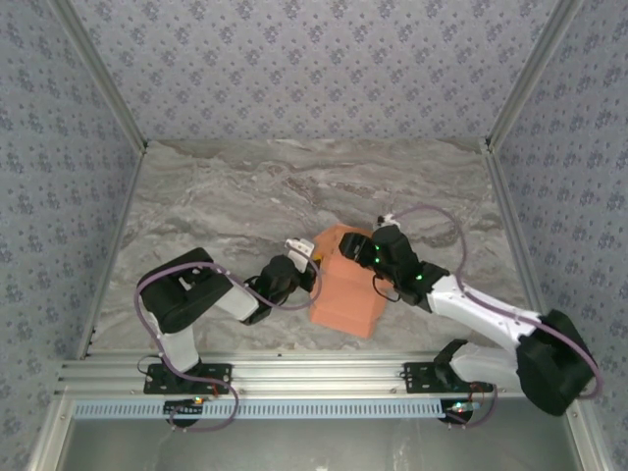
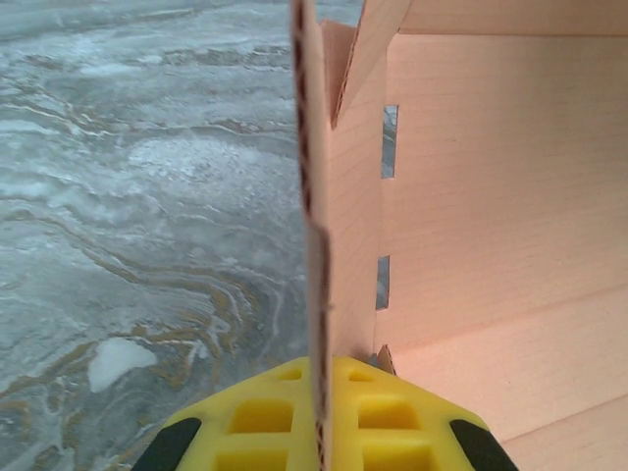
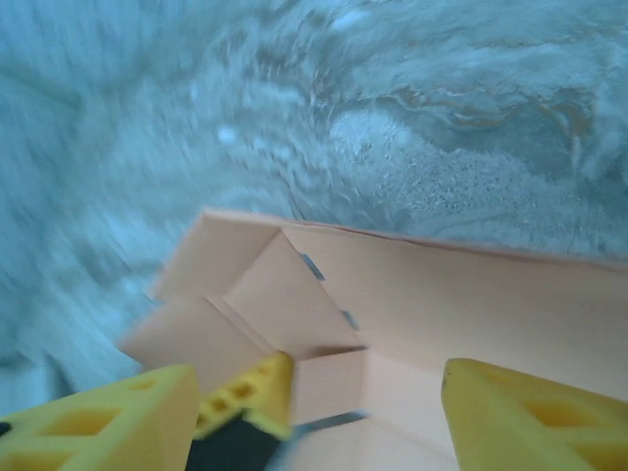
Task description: Fold the paper box
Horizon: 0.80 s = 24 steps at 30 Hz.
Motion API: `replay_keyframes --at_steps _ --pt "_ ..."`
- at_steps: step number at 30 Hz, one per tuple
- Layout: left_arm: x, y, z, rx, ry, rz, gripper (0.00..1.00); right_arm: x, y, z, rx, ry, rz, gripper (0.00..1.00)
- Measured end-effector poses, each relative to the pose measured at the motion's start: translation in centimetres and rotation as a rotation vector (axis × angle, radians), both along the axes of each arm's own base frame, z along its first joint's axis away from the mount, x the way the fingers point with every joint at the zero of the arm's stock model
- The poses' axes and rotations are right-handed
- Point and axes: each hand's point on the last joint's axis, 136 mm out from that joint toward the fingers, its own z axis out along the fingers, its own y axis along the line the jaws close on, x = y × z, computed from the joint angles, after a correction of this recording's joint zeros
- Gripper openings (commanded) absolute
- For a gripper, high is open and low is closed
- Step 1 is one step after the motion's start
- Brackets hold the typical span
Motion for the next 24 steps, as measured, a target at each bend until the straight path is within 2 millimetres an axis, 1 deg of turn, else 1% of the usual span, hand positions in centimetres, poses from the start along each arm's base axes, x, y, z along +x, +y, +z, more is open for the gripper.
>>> replay_keyframes --at_steps 2,4,6,9,12,16,19,21,24 --pt "0.2 0.1 0.2 -0.004 -0.009 0.013 0.00 0.1 -0.7 1.3 0.120 0.049 -0.112 0.75" --pt "0.3 0.2 0.1 -0.005 -0.013 0.022 0.00 0.4 -0.9 1.7 0.207 0.086 -0.190 0.80" --pt "0.5 0.3 -0.2 -0.004 -0.012 0.032 0.00 0.6 -1.2 1.3 0.268 0.134 -0.264 0.81" --pt "0.4 0.4 -0.8 0.000 -0.003 0.046 0.00 0.8 -1.8 0.5 0.363 0.209 -0.387 0.78" --pt "0.3 0.3 -1.1 0.000 0.000 0.054 0.00 1.6 -2.3 0.2 0.472 0.249 -0.487 0.76" --pt "0.3 0.2 -1.0 -0.006 -0.004 0.058 0.00 3.1 -2.8 -1.3 0.567 0.306 -0.597 0.65" --pt "0.3 0.2 -0.9 -0.010 -0.007 0.065 0.00 4.0 -2.9 -2.2 0.590 0.348 -0.644 0.63" --pt "0.4 0.2 -0.8 -0.016 -0.008 0.070 0.00 4.5 -2.8 -2.2 0.603 0.361 -0.660 0.57" --pt "0.5 0.3 -1.0 -0.024 -0.003 0.079 0.00 5.2 -2.3 -1.6 0.627 0.366 -0.660 0.45"
